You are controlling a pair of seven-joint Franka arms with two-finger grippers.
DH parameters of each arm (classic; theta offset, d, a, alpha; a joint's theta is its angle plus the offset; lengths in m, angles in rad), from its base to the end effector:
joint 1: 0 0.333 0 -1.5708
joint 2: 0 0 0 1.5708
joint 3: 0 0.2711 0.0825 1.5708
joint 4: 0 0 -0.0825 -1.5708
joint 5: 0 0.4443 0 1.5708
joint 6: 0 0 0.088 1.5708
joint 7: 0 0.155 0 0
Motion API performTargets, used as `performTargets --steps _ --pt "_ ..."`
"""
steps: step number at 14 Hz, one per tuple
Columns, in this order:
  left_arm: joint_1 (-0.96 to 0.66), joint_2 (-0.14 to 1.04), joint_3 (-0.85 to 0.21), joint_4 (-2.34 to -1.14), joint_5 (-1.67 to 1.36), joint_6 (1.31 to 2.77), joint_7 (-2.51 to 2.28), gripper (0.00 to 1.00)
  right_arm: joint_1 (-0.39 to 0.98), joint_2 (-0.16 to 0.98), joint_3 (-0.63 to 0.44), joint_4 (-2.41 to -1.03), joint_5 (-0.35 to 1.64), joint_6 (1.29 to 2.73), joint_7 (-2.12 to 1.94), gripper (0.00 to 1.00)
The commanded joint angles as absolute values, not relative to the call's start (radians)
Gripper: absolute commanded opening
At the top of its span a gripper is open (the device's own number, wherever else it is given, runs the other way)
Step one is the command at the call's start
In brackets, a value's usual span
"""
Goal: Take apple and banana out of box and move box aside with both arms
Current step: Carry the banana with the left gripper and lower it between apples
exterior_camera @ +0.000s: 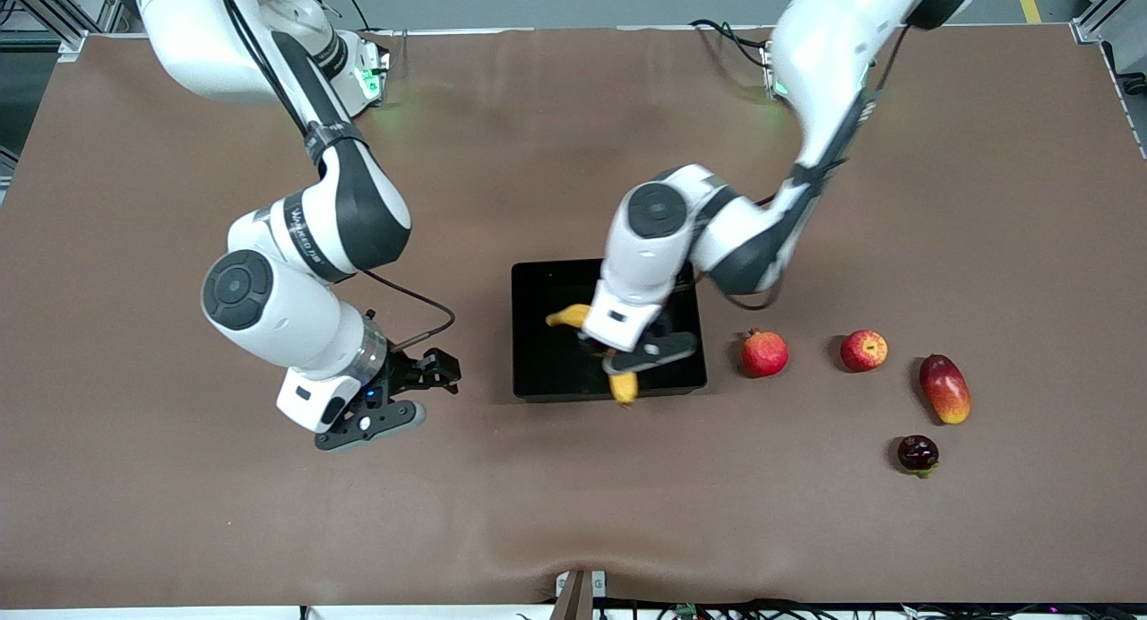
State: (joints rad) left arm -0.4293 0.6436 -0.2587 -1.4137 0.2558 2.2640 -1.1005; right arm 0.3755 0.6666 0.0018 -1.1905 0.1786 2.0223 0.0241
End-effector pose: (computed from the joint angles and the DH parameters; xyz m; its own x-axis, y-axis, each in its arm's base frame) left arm 0.6284 -0.4628 0.2449 0.9249 0.3410 0.1682 0.3143 -0.9346 0.1668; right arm 0.7323 0.3092 0.3119 0.9512 0.2675 0.1535 0.2926 -0.9400 -0.1753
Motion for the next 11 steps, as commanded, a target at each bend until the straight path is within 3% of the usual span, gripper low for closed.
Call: performTargets --steps 1,7,11 --pt "-0.352 0.522 -0.268 -1.451 0.183 2.163 -0.981 0.00 0.425 0.669 -0.005 -1.227 0.187 2.023 0.015 1.00" --pt "-0.192 0.454 -0.264 -1.488 0.109 1.987 -0.752 0.00 0.480 0.722 -0.003 -1.290 0.195 2.034 0.017 1.00" --pt "-0.040 0.356 -0.264 -1.742 0.147 1.991 -0.562 0.00 0.505 0.750 -0.002 -1.295 0.196 2.020 0.032 1.00"
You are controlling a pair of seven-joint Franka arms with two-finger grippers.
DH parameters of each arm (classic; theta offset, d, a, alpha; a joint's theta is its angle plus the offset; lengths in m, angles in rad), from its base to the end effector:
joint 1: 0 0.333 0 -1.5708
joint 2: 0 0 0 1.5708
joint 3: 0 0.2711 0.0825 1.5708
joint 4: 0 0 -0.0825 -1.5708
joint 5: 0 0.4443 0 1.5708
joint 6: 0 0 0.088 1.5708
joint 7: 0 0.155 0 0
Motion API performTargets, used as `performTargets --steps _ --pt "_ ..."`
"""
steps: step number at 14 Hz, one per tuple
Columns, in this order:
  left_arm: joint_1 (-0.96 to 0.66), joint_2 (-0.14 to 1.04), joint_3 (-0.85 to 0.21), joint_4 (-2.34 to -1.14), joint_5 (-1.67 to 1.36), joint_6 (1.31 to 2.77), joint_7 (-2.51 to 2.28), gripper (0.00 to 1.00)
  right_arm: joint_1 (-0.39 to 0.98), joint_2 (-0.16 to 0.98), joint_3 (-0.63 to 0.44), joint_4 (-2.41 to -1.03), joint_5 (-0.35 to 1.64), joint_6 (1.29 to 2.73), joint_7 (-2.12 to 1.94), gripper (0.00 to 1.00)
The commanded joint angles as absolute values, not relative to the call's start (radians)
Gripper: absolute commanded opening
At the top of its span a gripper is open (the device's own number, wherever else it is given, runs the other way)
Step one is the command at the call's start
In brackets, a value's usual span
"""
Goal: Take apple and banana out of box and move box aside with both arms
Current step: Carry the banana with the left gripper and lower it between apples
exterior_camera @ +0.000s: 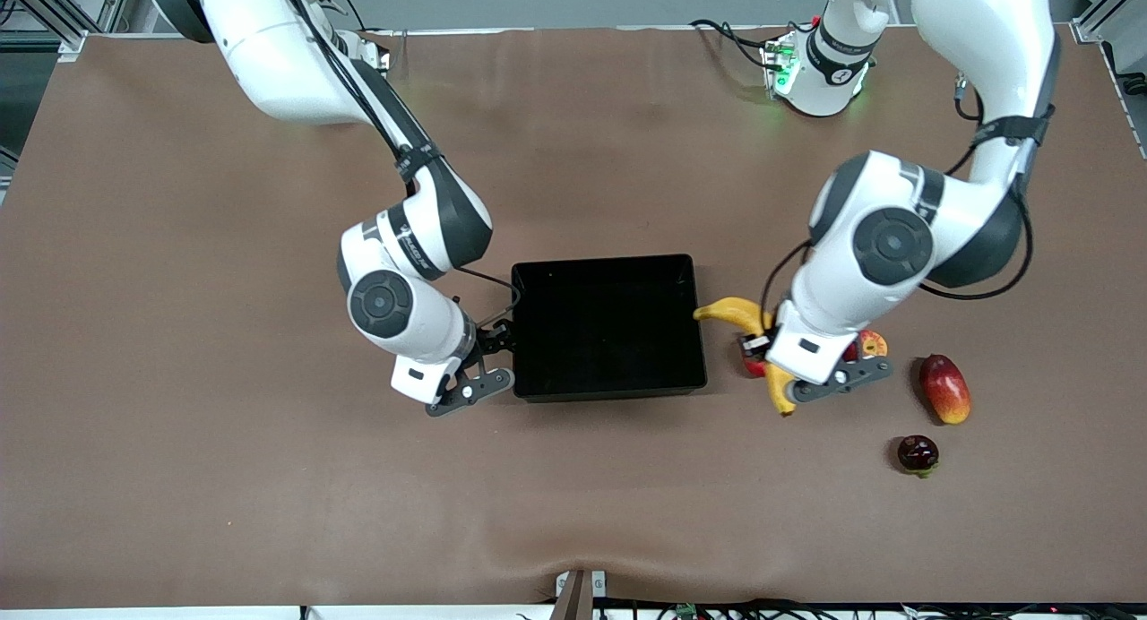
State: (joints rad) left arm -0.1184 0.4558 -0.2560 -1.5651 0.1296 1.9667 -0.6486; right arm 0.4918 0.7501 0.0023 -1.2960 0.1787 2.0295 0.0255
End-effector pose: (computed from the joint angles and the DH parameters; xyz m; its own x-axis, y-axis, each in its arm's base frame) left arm 0.6697 -0.2362 0.2704 0.9698 0.2426 -0.0270 0.2418 -0.9699 -0.0278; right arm 0.6644 0.3778 0.1901 0.9248 0.3796 -0.0271 0.3709 -0.9150 -0.1590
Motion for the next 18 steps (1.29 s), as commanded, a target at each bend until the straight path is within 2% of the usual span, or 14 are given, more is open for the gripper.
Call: performTargets --steps 1,4,8,9,10,11,12,13,14,15,17,18 --pt "0.000 0.335 -0.264 -1.811 0.176 2.031 -0.519 0.00 0.517 0.750 -0.002 -1.301 0.202 2.022 0.035 1.00" --pt "0.014 0.343 -0.264 -1.965 0.195 2.205 -0.476 0.00 0.554 0.762 -0.003 -1.305 0.210 2.028 0.052 1.00" --pt "0.017 0.411 -0.264 -2.060 0.259 2.334 -0.472 0.00 0.563 0.775 -0.003 -1.345 0.210 2.059 0.078 0.99" --pt "0.020 0.419 -0.262 -2.087 0.290 2.362 -0.472 0.00 0.563 0.775 -0.003 -1.362 0.210 2.075 0.078 0.85" --pt "0.034 0.432 -0.261 -2.103 0.301 2.384 -0.474 0.00 0.563 0.775 -0.003 -1.376 0.210 2.086 0.078 0.64" --pt "0.049 0.446 -0.262 -2.115 0.304 2.413 -0.474 0.00 0.563 0.775 -0.003 -1.377 0.213 2.086 0.086 0.15" --pt "0.054 0.454 -0.262 -2.126 0.304 2.439 -0.474 0.00 0.563 0.775 -0.003 -1.378 0.215 2.083 0.119 0.00" --pt "0.055 0.466 -0.261 -2.129 0.305 2.453 -0.474 0.00 0.568 0.775 -0.003 -1.376 0.215 2.076 0.173 0.00" --pt "0.055 0.475 -0.259 -2.126 0.304 2.462 -0.474 0.10 0.587 0.775 -0.003 -1.377 0.215 2.074 0.231 0.00" --pt "0.055 0.482 -0.256 -2.122 0.304 2.467 -0.474 0.30 0.603 0.776 -0.003 -1.378 0.213 2.072 0.260 0.00" --pt "0.057 0.477 -0.255 -2.115 0.304 2.467 -0.491 1.00 0.607 0.776 -0.003 -1.379 0.213 2.074 0.262 0.00" --pt "0.057 0.469 -0.255 -2.112 0.304 2.467 -0.495 1.00 0.601 0.775 -0.003 -1.379 0.213 2.072 0.255 0.00"
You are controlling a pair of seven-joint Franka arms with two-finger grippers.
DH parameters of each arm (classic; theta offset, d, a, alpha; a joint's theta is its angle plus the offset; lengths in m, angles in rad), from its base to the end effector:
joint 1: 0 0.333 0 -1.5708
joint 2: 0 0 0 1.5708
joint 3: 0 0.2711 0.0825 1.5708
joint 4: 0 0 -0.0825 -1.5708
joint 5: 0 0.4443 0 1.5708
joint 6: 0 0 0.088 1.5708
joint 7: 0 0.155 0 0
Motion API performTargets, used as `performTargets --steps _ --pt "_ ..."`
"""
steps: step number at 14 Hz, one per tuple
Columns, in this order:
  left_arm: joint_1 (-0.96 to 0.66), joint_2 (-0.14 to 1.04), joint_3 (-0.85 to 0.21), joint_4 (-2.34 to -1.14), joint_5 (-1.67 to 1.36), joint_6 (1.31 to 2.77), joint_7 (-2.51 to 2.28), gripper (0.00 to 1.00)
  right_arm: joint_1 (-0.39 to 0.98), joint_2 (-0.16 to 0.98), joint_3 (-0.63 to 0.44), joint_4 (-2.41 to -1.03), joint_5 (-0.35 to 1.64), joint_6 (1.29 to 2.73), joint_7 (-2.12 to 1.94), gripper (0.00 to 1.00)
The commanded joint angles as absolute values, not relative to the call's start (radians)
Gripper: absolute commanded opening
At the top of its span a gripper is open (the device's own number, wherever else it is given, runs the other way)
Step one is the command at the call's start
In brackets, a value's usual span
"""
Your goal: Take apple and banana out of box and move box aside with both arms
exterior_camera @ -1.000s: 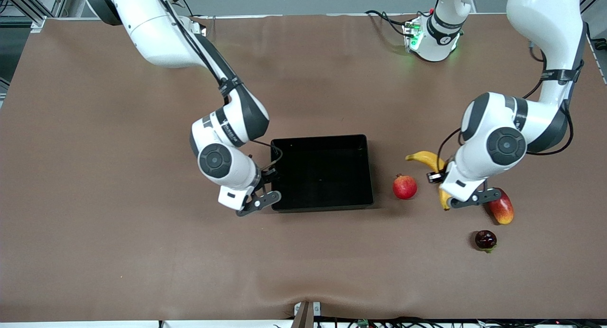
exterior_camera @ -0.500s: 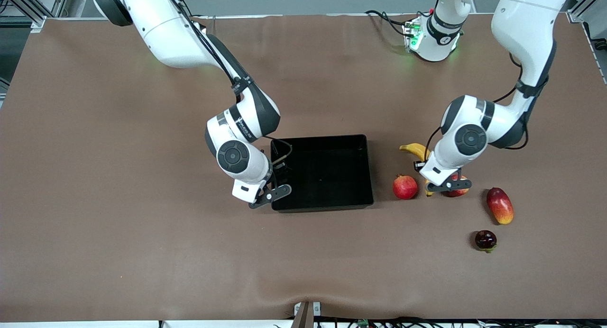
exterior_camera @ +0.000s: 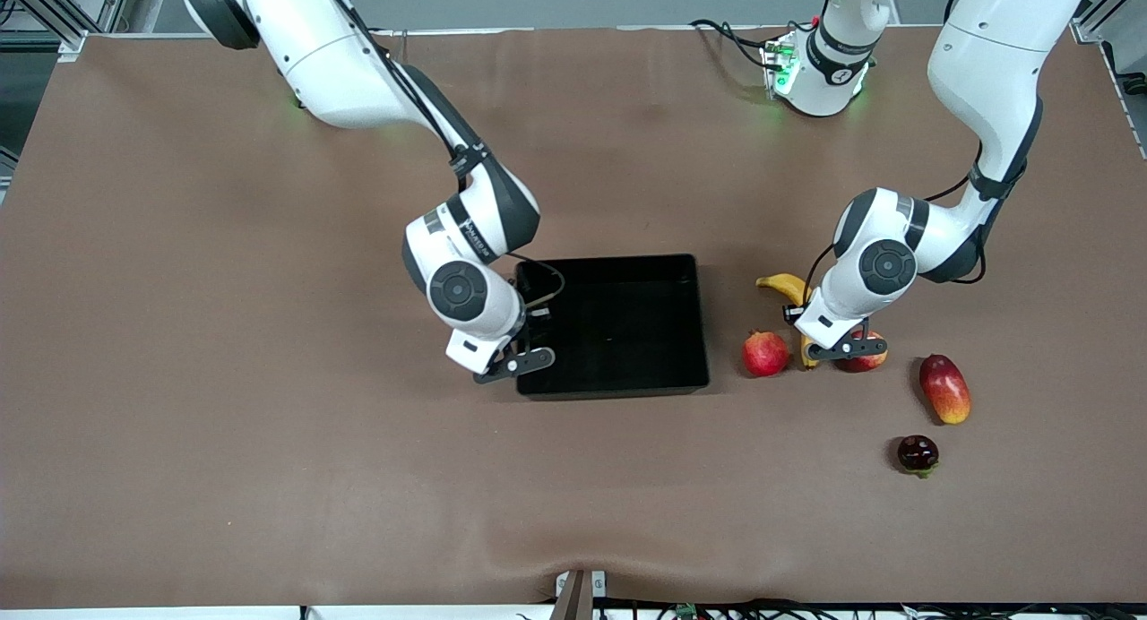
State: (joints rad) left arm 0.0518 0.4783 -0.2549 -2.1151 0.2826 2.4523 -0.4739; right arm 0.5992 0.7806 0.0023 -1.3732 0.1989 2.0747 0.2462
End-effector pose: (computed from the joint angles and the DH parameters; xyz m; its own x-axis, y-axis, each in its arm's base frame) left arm 0.5571 -0.1245 0.0428 0.9939 0.0656 -0.0884 0.0580 -0.9946 -0.0858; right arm 0.6016 0.4351 0.1319 0.9587 0.2555 -0.1251 0.2378 -0.9611 -0.1403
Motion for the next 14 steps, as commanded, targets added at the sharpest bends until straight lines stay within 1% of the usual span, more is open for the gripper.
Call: performTargets --steps 1,3,4,9,11,13,14 --pt "0.057 0.454 -0.255 -2.103 0.304 2.459 -0.499 1.00 0.594 0.773 -0.003 -1.379 0.213 2.072 0.253 0.00" --pt "0.069 0.407 -0.255 -2.063 0.304 2.428 -0.489 1.00 0.591 0.766 -0.003 -1.378 0.215 2.072 0.264 0.00" --pt "0.084 0.387 -0.258 -2.027 0.304 2.374 -0.486 1.00 0.591 0.756 -0.005 -1.376 0.216 2.072 0.268 0.00" --pt "0.091 0.365 -0.264 -1.769 0.291 2.016 -0.480 1.00 0.560 0.698 -0.012 -1.367 0.206 2.069 0.339 0.00" --pt "0.091 0.354 -0.264 -1.673 0.288 1.912 -0.480 1.00 0.496 0.677 -0.011 -1.368 0.204 2.013 0.327 0.00" --pt "0.092 0.342 -0.256 -1.590 0.288 1.849 -0.482 1.00 0.436 0.646 -0.012 -1.380 0.203 1.958 0.237 0.00" --pt "0.101 0.322 -0.253 -1.565 0.290 1.826 -0.480 1.00 0.392 0.611 -0.014 -1.402 0.199 1.901 0.204 0.00"
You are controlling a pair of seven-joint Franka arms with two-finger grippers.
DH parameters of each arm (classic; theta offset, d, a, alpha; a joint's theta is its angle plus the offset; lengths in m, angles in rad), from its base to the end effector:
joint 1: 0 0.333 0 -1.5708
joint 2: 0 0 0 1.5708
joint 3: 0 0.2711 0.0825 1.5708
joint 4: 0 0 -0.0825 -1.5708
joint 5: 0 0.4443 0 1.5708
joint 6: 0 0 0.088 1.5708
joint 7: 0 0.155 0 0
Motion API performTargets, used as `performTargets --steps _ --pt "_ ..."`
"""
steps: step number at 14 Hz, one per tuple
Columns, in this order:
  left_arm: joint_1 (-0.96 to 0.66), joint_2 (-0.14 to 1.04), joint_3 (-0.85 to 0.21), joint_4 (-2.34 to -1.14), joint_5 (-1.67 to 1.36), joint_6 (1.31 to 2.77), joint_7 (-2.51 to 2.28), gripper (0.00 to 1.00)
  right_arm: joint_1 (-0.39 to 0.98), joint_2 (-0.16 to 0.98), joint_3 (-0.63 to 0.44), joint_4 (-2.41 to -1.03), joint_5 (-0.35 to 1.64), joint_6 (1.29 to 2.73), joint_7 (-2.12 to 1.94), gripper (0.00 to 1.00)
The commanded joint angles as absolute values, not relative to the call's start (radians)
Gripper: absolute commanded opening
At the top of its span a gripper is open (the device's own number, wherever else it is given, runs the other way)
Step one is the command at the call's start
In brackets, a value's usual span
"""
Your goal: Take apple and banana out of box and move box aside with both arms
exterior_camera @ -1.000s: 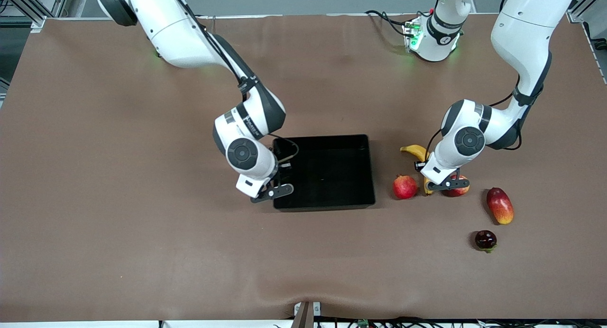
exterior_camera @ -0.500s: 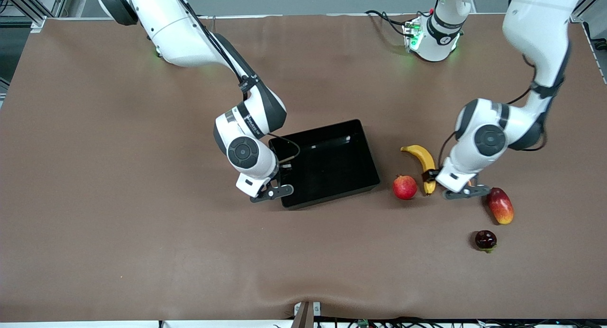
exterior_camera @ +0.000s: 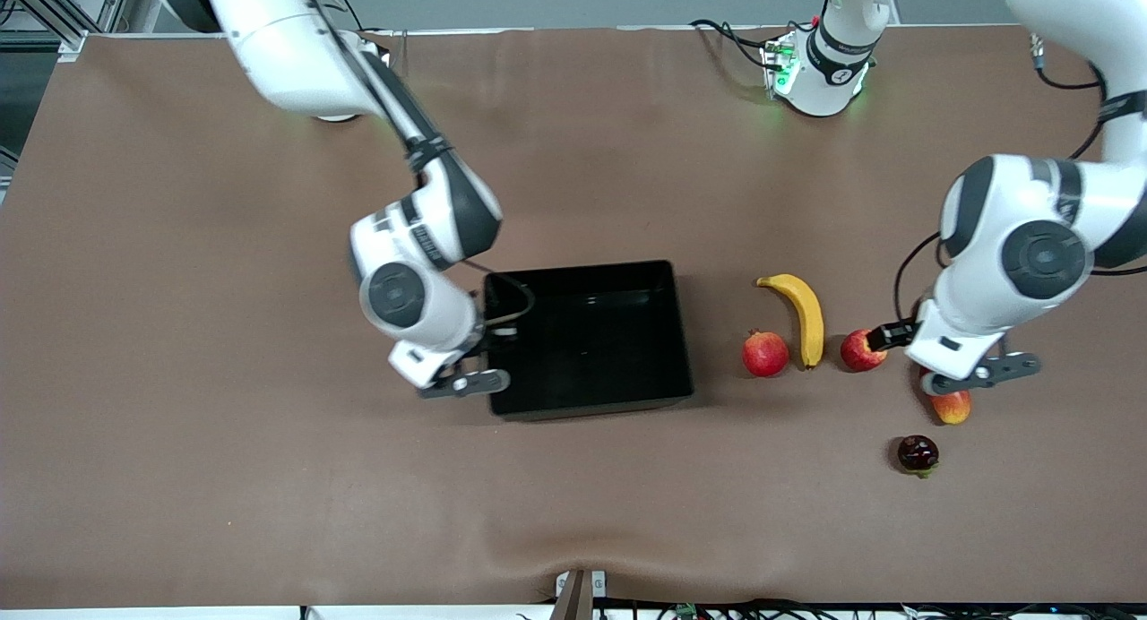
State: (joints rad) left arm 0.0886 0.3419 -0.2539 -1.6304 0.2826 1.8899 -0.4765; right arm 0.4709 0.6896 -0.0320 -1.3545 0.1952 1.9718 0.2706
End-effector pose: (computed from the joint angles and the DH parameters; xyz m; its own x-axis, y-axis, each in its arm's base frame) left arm 0.6838 -0.0723 0.3099 0.9752 0.2208 0.0132 0.2192 -0.9568 -0.1912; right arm 0.6657 0.3388 0.2012 0.9885 0.0986 -0.1150 0.0839 -0.9884 -0.1265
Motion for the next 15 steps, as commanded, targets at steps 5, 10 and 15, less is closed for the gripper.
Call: performTargets --steps 5,10,15 --pt "0.137 0.183 -0.262 -1.509 0.288 1.718 -0.264 1.00 0.085 0.552 -0.014 -1.451 0.183 1.769 -0.122 0.00" --pt "0.150 0.009 -0.255 -1.514 0.141 1.551 -0.213 1.00 -0.119 0.561 -0.014 -1.450 0.094 1.770 -0.275 0.00" --pt "0.129 -0.067 -0.209 -1.561 0.051 1.514 -0.155 1.00 -0.317 0.586 -0.012 -1.445 0.103 1.816 -0.351 0.00"
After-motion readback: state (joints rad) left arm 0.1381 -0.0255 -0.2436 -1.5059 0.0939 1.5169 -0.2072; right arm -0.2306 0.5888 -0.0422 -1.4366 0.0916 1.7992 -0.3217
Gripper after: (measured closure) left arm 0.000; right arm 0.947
